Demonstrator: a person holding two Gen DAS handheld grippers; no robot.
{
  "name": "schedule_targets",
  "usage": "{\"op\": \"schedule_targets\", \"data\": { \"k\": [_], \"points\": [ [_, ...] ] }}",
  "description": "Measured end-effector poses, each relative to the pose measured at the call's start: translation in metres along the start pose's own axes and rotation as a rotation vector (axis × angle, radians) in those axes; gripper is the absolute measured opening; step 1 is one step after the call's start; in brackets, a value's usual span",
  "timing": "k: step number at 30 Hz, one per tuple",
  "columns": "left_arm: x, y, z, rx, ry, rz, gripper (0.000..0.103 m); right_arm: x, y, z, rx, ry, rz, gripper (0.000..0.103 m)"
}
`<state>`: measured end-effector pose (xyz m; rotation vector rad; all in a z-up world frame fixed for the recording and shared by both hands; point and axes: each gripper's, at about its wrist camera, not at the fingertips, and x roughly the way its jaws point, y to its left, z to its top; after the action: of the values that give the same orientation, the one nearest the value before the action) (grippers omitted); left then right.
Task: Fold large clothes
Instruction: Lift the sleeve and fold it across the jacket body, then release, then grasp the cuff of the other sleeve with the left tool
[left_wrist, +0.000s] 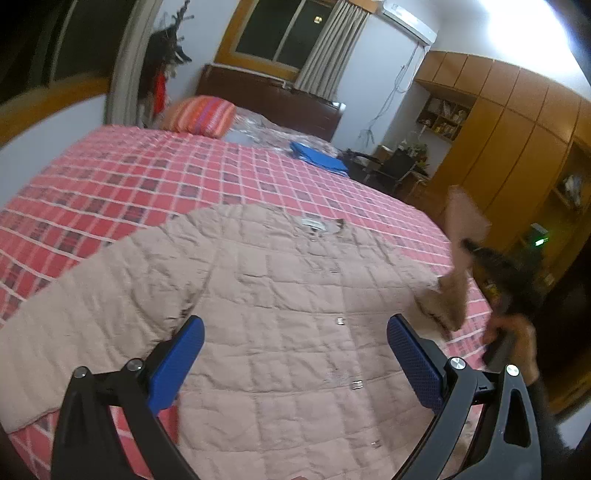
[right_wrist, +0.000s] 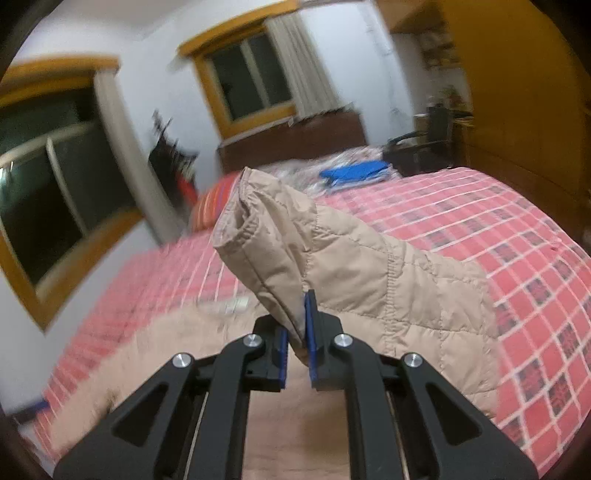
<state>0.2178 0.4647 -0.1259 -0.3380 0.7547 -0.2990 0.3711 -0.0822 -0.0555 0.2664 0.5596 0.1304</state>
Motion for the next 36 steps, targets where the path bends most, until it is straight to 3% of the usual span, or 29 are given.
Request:
{"op": "schedule_targets", "data": {
  "k": [9,12,14,15,16,23,29,33,35,36],
  "points": [
    [0.040,-0.004,0.014,-0.030,0.063,-0.100,0.099,0.078,0.070,-0.058,-0.199,0.255,-0.019,0.008],
    [0.065,-0.004,0.019,-0.063,0.119,-0.157,0.099,0.093,0.076,-0.073,-0.226,0.330,-0.015,0.014],
    [0.083,-0.004,0.024,-0.097,0.158,-0.197,0.099,0.095,0.077,-0.078,-0.221,0.361,-0.006,0.026],
    [0.096,-0.005,0.028,-0.122,0.186,-0.219,0.099,0.093,0.077,-0.081,-0.211,0.379,0.011,0.036],
    [0.105,-0.005,0.030,-0.142,0.204,-0.235,0.099,0.089,0.076,-0.085,-0.206,0.379,0.017,0.046],
    [0.217,-0.027,0.032,-0.260,0.417,-0.379,0.099,0.033,0.061,-0.097,-0.156,0.335,0.053,0.053],
    [0.276,-0.043,0.025,-0.356,0.513,-0.432,0.099,-0.019,0.046,-0.111,-0.093,0.279,0.067,0.061],
    [0.291,-0.051,0.022,-0.368,0.550,-0.414,0.098,-0.041,0.032,-0.109,-0.041,0.251,0.067,0.063],
    [0.294,-0.053,0.023,-0.374,0.563,-0.399,0.085,-0.047,0.028,-0.107,-0.022,0.239,0.068,0.063],
    [0.298,-0.053,0.023,-0.365,0.586,-0.370,0.060,-0.051,0.026,-0.107,-0.011,0.233,0.071,0.064]
  ]
}}
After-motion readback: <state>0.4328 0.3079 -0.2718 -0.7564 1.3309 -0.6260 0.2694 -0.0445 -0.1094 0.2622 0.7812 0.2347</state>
